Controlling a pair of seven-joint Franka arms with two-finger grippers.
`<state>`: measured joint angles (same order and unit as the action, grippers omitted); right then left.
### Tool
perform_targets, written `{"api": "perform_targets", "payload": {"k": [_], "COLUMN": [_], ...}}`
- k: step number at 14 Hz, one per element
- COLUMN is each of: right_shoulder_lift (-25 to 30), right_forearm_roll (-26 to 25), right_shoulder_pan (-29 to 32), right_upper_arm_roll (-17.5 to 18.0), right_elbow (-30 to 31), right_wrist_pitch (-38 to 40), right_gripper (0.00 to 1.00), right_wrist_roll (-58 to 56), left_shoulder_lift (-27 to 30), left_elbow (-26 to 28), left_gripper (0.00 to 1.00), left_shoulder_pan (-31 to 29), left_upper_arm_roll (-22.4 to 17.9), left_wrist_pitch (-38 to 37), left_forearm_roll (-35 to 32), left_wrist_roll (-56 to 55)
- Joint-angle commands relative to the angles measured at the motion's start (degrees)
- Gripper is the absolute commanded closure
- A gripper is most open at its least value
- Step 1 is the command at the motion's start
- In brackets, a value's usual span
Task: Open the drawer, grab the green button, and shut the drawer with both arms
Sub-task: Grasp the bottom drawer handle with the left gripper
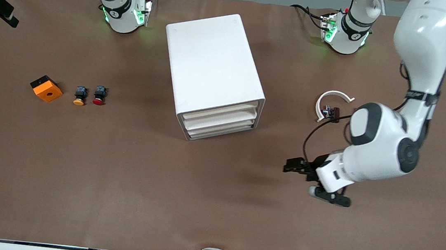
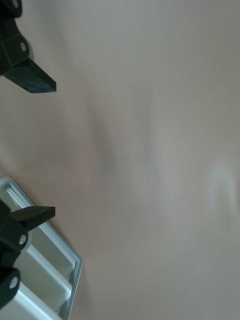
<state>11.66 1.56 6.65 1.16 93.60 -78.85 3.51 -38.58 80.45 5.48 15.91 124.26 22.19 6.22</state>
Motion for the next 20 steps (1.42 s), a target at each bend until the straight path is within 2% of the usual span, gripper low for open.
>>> {"api": "perform_targets", "payload": {"k": [1,5,6,8,9,14,17,20], "right_shoulder_lift": [0.74,0.74,0.74,0.74,0.74,0.74,0.74,0.74], "right_forearm_roll": [0.9,0.9,0.9,0.9,0.9,0.9,0.9,0.9], "right_shoulder_pan": [0.82,0.73,0.73,0.73,0.73,0.82,0.91,0.91], "right_upper_arm_roll": [-0.19,-0.2,-0.2,-0.2,-0.2,-0.28,-0.37,-0.37], "right_elbow": [0.44,0.53,0.53,0.53,0.53,0.53,0.53,0.44], "right_wrist_pitch": [-0.08,-0.08,-0.08,0.01,0.01,0.1,0.1,0.1], "right_gripper": [0.0,0.0,0.0,0.0,0.0,0.0,0.0,0.0], "right_wrist_roll": [0.09,0.09,0.09,0.09,0.09,0.09,0.09,0.09], "left_shoulder_lift": [-5.53,-11.15,-12.3,-13.71,-13.71,-14.33,-16.17,-17.23], "left_elbow": [-1.35,-2.4,-2.49,-2.14,-1.79,-1.7,-1.7,-1.61], "left_gripper": [0.0,0.0,0.0,0.0,0.0,0.0,0.0,0.0], "left_shoulder_pan": [1.28,5.59,5.59,5.5,5.59,5.59,4.54,3.66], "left_upper_arm_roll": [2.02,2.28,2.89,3.6,3.6,3.86,3.86,3.6], "left_wrist_pitch": [3.88,7.76,7.76,7.58,7.06,-2.24,-10.33,-15.6], "left_forearm_roll": [5.05,8.12,10.92,21.88,24.54,25.36,28.95,28.96], "left_wrist_roll": [8.87,11.44,14.06,24.92,29.68,34.81,44.28,47.39]}}
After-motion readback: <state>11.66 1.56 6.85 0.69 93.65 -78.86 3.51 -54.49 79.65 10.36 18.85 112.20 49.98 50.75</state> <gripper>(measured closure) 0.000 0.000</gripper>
